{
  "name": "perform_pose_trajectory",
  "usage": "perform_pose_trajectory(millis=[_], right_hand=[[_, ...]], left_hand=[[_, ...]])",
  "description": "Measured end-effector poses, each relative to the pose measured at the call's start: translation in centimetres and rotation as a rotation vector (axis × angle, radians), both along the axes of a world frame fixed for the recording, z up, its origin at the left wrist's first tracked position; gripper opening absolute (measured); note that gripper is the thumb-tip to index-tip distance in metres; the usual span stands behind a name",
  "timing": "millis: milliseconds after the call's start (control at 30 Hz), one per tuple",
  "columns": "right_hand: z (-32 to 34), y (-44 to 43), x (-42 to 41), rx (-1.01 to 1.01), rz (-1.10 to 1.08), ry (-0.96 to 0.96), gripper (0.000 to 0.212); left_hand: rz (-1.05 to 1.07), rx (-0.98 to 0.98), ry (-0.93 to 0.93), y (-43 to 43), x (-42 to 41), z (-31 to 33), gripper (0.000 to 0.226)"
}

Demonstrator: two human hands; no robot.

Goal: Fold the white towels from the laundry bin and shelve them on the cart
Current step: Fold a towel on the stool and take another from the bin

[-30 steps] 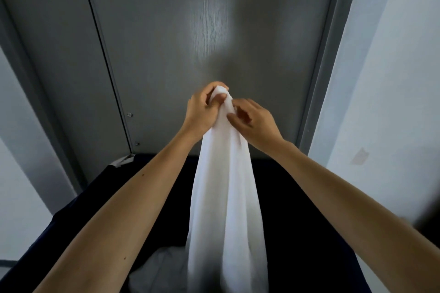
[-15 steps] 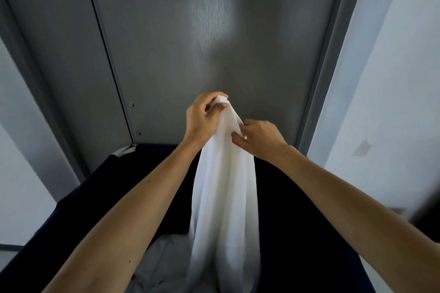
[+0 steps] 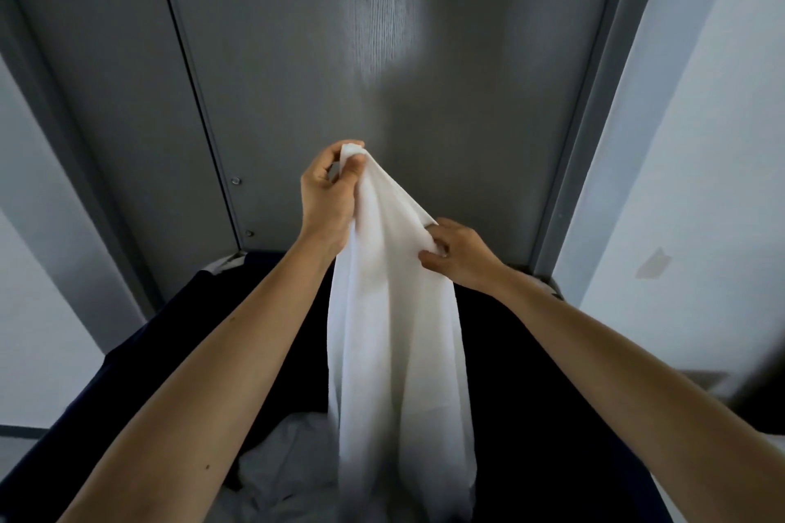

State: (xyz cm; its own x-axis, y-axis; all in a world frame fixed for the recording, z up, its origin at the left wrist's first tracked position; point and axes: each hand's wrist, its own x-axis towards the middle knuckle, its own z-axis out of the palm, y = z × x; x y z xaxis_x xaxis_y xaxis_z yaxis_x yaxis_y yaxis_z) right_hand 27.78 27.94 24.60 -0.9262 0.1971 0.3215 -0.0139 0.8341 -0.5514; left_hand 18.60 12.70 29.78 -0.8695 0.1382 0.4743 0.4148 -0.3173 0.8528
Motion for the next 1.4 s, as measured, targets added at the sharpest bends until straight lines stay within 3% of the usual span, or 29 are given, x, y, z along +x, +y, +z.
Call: perform_pose_trajectory(millis=[200,300,467,567,667,733,800,833,867,933,967,1100,1167,1267,1400], right_hand=[[-0.5,-0.4,0.0,-0.157,-0.002,-0.036,0.008],[-0.6,-0.1,0.5,-0.103,0.015,-0.089,0.035],[-0.7,0.1,0.3,-0.007,-0.011,-0.162,0.035],[-0.1,1.1,0.3,0.065,-0.004,-0.143,0.041],[-0.2,1.2,0.6,0.013,-0.013,-0.109,0.043],[-0.1,1.3,0.8,-0.053,-0.041,-0.098,0.034],[0.0,2.8,1.7,0.021,-0.064,-0.160,0.026],[-0.3,3.9,2.4,0.086,-0.082,-0.219,0.030],[-0.7,4.9,3.0,0.133,-0.121,-0.270,0.037],[-1.7,5.4,3.8,0.145,-0.136,-0.300,0.050],[-1.7,4.8,3.4,0.175,-0.100,-0.281,0.051],[-1.6,1.4,0.8,0.176,0.041,-0.180,0.043],[-1.9,1.2,0.3,0.155,0.066,-0.152,0.038],[-1.7,1.2,0.2,0.080,0.091,-0.158,0.022],[-1.4,1.2,0.5,-0.028,0.077,-0.181,0.015]], left_hand=[[-0.013,-0.001,-0.039,-0.5,0.1,-0.6,0.014],[0.018,0.040,-0.076,-1.1,-0.6,-0.6,0.021],[0.019,0.052,-0.105,-1.0,-1.4,0.1,0.015],[0.047,0.164,-0.175,-1.4,-2.2,0.5,0.016],[0.065,0.228,-0.215,-1.7,-3.4,1.1,0.013],[0.105,0.209,-0.247,-2.3,-4.2,0.7,0.014],[0.216,0.120,-0.338,-4.5,-6.2,0.1,0.020],[0.309,0.001,-0.412,-6.3,-7.9,0.0,0.024],[0.401,0.004,-0.439,-7.9,-9.1,0.3,0.027],[0.409,0.152,-0.378,-8.7,-9.9,0.5,0.035],[0.392,0.151,-0.351,-8.2,-9.1,0.1,0.038],[-0.076,-0.364,-0.091,-1.3,-2.2,-5.6,0.032],[-0.242,-0.516,0.029,0.6,0.0,-8.1,0.024],[-0.399,-0.582,0.064,1.8,1.1,-9.9,0.003],[-0.468,-0.617,0.086,2.1,1.6,-10.2,0.021]])
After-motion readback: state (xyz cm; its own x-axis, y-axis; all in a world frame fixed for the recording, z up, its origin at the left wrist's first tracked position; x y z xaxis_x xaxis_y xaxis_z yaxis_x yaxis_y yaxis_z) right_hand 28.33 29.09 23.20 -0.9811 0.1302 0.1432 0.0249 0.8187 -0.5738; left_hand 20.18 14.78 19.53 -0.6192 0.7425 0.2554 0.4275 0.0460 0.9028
